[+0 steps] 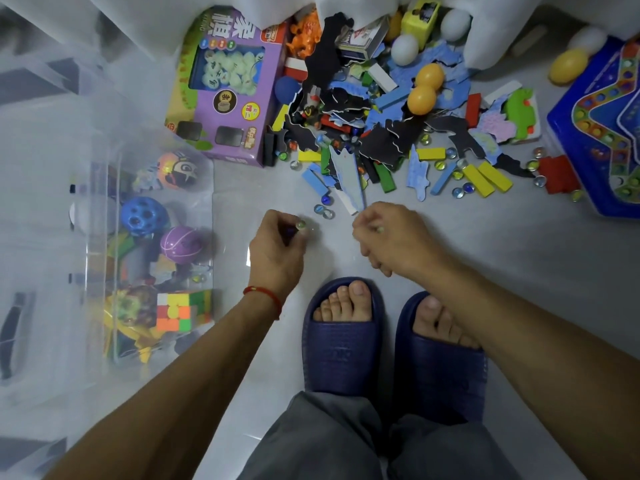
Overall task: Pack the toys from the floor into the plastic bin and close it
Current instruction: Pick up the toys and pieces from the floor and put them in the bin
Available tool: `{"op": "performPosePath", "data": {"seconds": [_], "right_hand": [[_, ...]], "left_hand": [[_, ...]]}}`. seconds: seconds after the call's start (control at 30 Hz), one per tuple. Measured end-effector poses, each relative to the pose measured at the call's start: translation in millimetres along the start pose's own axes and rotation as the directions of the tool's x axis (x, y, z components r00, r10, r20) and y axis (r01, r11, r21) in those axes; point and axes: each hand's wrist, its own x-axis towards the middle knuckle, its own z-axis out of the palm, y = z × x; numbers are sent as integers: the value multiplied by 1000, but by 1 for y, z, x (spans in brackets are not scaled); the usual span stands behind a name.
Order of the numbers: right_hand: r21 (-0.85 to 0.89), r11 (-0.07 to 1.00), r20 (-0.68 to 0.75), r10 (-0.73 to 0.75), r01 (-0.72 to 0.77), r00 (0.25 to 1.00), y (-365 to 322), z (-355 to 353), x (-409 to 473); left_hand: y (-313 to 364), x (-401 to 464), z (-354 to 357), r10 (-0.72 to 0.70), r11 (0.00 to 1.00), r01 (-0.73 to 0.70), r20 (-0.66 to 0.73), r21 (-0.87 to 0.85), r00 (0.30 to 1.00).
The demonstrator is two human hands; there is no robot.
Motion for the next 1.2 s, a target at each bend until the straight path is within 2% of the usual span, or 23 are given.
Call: {"op": "performPosePath", "data": {"seconds": [0.03,0.07,0.1,0.17,0.2,0.23,0.27,0.3,0.33,0.37,0.43,0.47,0.5,0.53,0.57,0.6,0.63,0.67,0.73,0.83,0.93,1.13,1.2], "right_hand": [[257,962,29,91,-95,995,-2,-3,-3],[441,883,84,140,-162,987,-3,-8,-5],[580,787,143,156,-210,977,-4,-10,-6],[717,652,202,143,-246,969,-6,-11,-5],[696,686,171,127,-211,977,-7,-10,-2],[581,803,101,89,-131,991,-8,-6,2],[365,931,22,18,-24,1000,-9,-2,7],[101,991,-39,-84,88,996,-11,2,11],[-148,970,-70,-203,191,977,-12,7,16],[-342,899,-64,-313,274,948,-14,13,21],[-609,704,-12,-467,364,884,-16,25,28],[-718,587,15,-526,375,850,-15,32,32],[-794,484,42,-560,368,827,-12,37,36],[-835,425,48,-577,350,815,-9,41,39],[-849,409,36,-585,333,811,-8,43,41],[-852,412,33,-574,323,818,-7,44,44],[-855,411,38,-560,317,828,-7,44,46],[-861,399,55,-543,315,838,-7,44,48],[-879,365,83,-516,307,852,-9,45,48],[-893,345,88,-494,288,865,-14,45,46],[-882,369,116,-435,294,893,-22,43,39],[-870,426,100,-343,250,934,-29,37,32],[-885,387,121,-348,260,930,-29,34,28]], "left_hand": [[4,-1,-3,-113,963,121,51,-241,992],[9,-2,-6,-201,845,249,150,-473,968],[12,-2,-10,-239,674,365,279,-642,930],[16,-1,-19,-170,374,526,500,-764,849],[18,-1,-23,-111,276,579,572,-767,812],[19,0,-26,-59,211,615,618,-760,784],[21,1,-28,-18,178,630,638,-756,770],[23,3,-31,16,168,634,645,-755,764],[25,4,-34,38,183,632,648,-753,761],[27,7,-36,48,215,625,647,-751,761],[33,14,-37,10,291,607,637,-740,771],[35,18,-36,-60,346,592,613,-727,788],[37,23,-34,-150,446,563,562,-696,813],[38,29,-32,-231,604,509,476,-613,848],[38,34,-29,-267,786,422,367,-452,891],[38,39,-25,-237,923,301,261,-239,936],[37,44,-22,-157,986,167,206,-29,966],[34,49,-19,-78,990,52,199,131,977],[32,53,-12,49,950,-115,224,292,973],[29,49,-4,248,880,-329,259,342,933],[18,42,3,356,806,-481,367,346,860],[10,41,7,457,675,-639,470,370,755],[11,41,8,443,680,-626,466,382,766]]}}
